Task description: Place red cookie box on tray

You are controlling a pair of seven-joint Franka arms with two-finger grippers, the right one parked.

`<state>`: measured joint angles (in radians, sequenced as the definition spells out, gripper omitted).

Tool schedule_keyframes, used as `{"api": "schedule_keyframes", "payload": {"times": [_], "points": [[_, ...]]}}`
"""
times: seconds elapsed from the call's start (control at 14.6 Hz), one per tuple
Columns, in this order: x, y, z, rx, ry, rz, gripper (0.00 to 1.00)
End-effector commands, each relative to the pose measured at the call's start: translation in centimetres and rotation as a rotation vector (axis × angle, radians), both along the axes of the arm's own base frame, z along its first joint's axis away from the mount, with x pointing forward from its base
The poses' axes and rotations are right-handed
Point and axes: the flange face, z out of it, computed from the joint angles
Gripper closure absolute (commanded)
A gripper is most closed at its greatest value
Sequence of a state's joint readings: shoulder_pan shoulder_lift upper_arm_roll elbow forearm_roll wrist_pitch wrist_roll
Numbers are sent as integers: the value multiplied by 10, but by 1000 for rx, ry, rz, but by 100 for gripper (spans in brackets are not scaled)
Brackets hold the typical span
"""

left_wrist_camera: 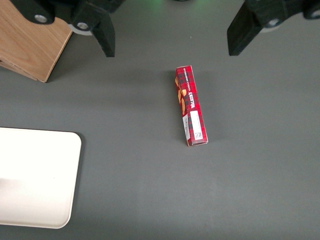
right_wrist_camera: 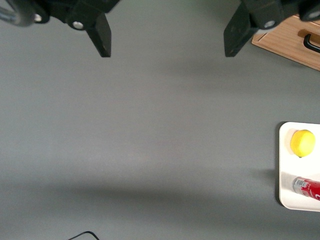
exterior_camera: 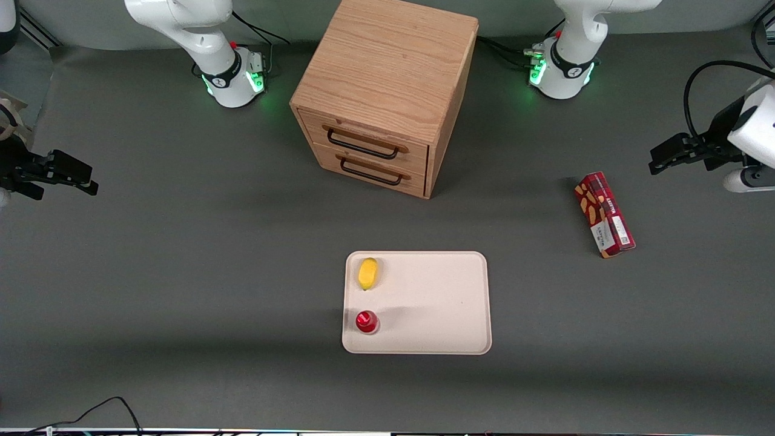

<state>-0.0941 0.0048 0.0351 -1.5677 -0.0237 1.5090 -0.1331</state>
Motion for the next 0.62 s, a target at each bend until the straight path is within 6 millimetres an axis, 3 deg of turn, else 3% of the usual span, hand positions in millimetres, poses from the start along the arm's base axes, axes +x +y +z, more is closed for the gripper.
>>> {"api": "schedule_keyframes", "payload": {"times": [0.0,0.14,0.55], "points": [[-1,0,13,-5,7,0,0],[1,-1,18,-4,-3,7,0],[-3,2,4,-2,54,-33,0]]}}
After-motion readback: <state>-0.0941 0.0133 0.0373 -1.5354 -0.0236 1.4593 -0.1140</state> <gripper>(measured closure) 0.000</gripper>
